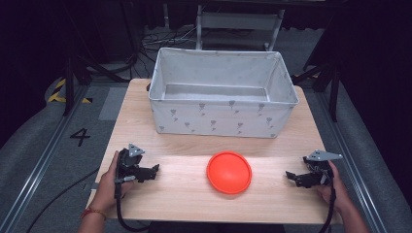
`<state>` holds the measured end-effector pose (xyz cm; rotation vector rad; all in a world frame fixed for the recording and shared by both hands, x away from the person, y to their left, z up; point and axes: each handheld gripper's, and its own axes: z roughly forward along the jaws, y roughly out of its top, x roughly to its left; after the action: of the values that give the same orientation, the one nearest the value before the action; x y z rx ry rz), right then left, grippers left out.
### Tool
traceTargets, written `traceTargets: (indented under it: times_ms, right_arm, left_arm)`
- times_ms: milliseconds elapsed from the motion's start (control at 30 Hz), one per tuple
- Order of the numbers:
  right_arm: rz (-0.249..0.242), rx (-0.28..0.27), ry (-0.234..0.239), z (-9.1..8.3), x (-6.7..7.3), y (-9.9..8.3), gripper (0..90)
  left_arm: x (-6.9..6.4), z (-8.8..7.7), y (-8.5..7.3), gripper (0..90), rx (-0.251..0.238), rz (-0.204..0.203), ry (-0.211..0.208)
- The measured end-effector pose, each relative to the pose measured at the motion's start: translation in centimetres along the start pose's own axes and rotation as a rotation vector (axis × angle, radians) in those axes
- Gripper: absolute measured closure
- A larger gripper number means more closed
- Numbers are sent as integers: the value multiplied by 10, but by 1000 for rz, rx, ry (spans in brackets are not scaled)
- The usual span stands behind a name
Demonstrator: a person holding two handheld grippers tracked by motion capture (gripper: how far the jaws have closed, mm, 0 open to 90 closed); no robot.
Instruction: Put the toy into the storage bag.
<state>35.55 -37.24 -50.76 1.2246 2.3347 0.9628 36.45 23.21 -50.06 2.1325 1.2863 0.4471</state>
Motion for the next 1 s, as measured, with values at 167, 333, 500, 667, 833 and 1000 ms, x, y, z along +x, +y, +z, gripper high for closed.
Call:
traceTargets:
  times_ms: [167, 333, 500, 667, 833, 1000]
  right_arm:
    - [-3, 0, 3, 0, 0, 0, 7]
    - [-12, -9, -12, -1, 3, -1, 16]
    - [-5, 8, -9, -2, 3, 1, 38]
    - [-17, 8, 22, -5, 6, 6, 220]
    - [-26, 10, 48, -4, 14, 12, 239]
    - [-40, -23, 109, -2, 32, 28, 232]
  left_arm:
    - [2, 0, 0, 1, 1, 7, -11]
    - [6, 1, 1, 1, 3, 14, -16]
    - [8, 0, 0, 3, -2, 32, -25]
    - [11, -2, -2, 4, 1, 69, -55]
    - [13, -1, -1, 4, 5, 97, -77]
    - [12, -2, -1, 5, 6, 88, -73]
